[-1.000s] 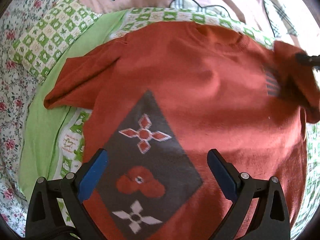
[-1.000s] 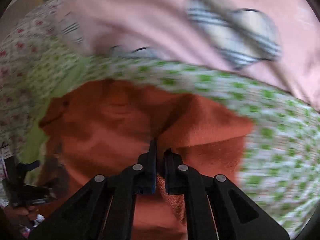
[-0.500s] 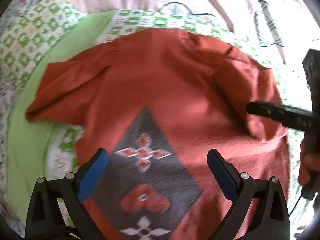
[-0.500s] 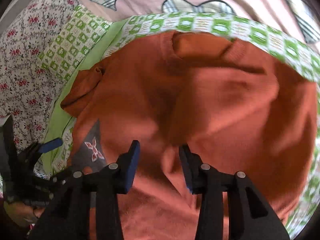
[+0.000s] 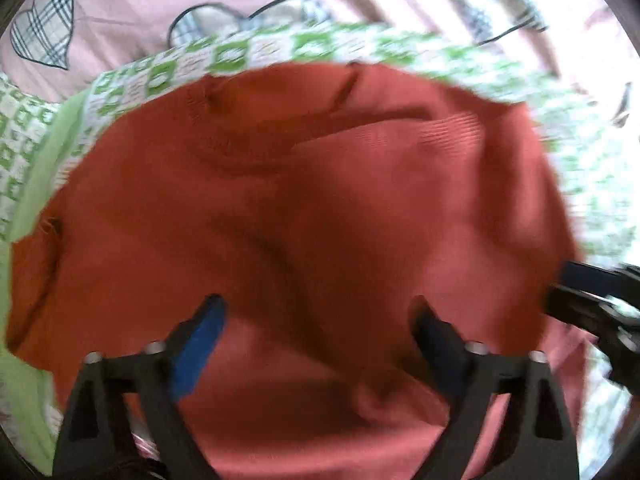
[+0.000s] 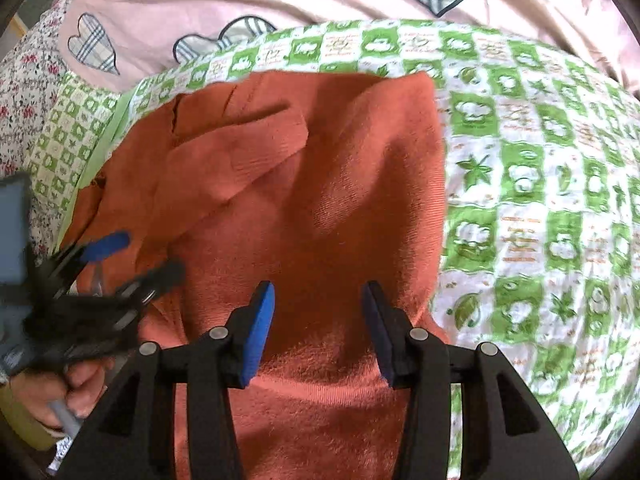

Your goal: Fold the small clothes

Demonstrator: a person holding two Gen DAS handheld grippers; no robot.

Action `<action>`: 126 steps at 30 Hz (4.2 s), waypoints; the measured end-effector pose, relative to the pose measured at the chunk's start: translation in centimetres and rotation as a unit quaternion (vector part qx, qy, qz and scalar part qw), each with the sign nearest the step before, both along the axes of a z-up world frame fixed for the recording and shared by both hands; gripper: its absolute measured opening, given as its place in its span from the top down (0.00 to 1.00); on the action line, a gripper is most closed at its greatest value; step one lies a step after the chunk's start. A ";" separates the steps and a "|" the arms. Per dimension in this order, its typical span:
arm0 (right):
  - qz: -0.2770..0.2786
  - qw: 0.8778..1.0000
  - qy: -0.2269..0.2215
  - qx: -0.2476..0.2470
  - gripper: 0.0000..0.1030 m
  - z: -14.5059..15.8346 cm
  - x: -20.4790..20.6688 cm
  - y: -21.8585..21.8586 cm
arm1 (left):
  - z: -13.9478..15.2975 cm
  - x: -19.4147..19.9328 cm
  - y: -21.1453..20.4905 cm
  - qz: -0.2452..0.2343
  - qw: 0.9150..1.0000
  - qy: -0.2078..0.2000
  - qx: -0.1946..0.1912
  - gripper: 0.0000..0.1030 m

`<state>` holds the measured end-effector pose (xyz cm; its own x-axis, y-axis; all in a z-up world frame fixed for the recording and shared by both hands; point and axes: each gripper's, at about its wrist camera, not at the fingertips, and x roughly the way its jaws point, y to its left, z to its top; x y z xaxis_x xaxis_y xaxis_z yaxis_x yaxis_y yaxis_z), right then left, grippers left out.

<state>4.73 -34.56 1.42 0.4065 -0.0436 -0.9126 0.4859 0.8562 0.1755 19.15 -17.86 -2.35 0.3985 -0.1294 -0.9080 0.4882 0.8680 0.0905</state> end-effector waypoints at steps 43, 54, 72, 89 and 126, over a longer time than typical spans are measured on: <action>0.024 1.000 0.009 0.000 0.47 -3.2 4.2 1.0 | 2.7 -1.4 23.3 0.235 0.957 0.049 -0.161 0.15; 0.031 0.999 -0.001 -0.015 0.45 -2.3 4.2 2.2 | -1.0 1.5 19.1 0.281 0.946 0.108 -0.121 0.32; -0.021 0.998 -0.014 -0.050 0.45 -0.8 4.0 -0.1 | -0.8 0.9 24.8 0.271 0.926 0.096 -0.243 0.47; -0.062 0.995 -0.028 -0.076 0.95 1.6 1.9 -5.6 | 3.6 0.4 19.0 0.114 0.956 0.032 -0.267 0.94; -0.107 0.992 -0.051 -0.034 0.91 0.4 -1.3 -9.5 | -0.8 5.4 17.7 0.101 0.974 0.043 -0.196 0.81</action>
<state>3.42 -44.03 1.79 0.4710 -0.1990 -0.8594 0.6404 0.7471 0.1780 24.53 -0.18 -3.15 0.3763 -0.4001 -0.8356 0.2954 0.9067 -0.3011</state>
